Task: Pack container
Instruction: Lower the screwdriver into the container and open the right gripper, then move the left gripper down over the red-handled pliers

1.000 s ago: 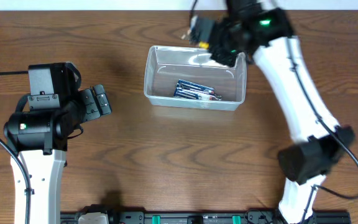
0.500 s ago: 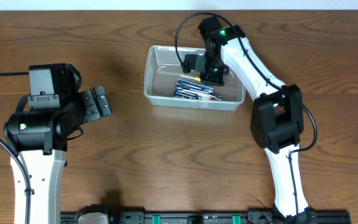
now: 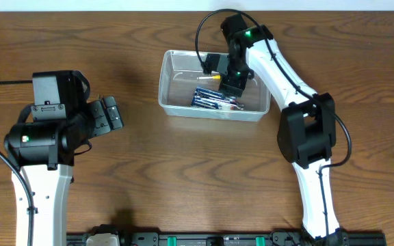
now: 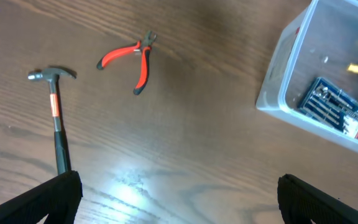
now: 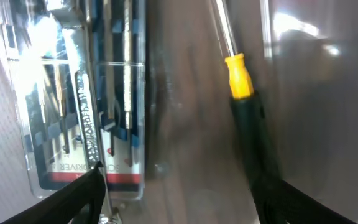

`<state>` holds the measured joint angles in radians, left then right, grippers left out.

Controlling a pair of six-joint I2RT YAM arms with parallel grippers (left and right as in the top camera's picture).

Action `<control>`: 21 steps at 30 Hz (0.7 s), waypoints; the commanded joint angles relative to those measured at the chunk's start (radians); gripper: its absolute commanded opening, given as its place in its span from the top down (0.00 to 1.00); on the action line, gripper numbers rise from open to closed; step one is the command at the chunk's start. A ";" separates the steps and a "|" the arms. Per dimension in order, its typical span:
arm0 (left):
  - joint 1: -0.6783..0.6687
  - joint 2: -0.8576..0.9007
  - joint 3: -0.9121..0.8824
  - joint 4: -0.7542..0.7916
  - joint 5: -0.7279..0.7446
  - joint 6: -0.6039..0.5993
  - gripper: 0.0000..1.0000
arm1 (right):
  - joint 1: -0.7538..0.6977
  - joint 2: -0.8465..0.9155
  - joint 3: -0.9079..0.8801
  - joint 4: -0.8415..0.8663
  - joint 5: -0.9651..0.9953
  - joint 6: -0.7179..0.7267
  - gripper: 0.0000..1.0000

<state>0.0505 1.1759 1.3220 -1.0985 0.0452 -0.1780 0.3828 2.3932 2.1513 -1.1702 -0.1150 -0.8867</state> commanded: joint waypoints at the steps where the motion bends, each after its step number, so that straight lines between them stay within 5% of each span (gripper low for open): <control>1: 0.003 -0.010 0.034 -0.027 -0.012 0.027 0.02 | -0.014 -0.169 0.098 -0.002 0.014 0.050 0.22; 3: 0.003 -0.005 0.071 -0.060 -0.013 0.027 0.01 | -0.030 -0.245 0.135 0.006 0.014 0.087 0.16; 4: 0.004 0.002 0.101 -0.078 -0.013 0.027 0.02 | -0.044 -0.286 0.154 0.018 0.014 0.129 0.01; 8: 0.008 0.077 0.229 -0.151 -0.068 0.046 0.02 | -0.151 -0.421 0.179 0.081 0.013 0.375 0.01; 12: 0.031 0.215 0.275 -0.164 -0.068 0.241 0.02 | -0.316 -0.495 0.179 0.042 0.010 0.629 0.01; 16: 0.043 0.380 0.272 -0.107 -0.069 0.420 0.02 | -0.459 -0.502 0.177 -0.043 0.010 0.718 0.01; 21: 0.067 0.591 0.272 -0.013 -0.068 0.395 0.02 | -0.548 -0.500 0.158 -0.112 0.010 0.733 0.01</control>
<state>0.0986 1.6787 1.5990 -1.1225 -0.0071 0.1658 -0.1383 1.8668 2.3280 -1.2648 -0.0967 -0.2291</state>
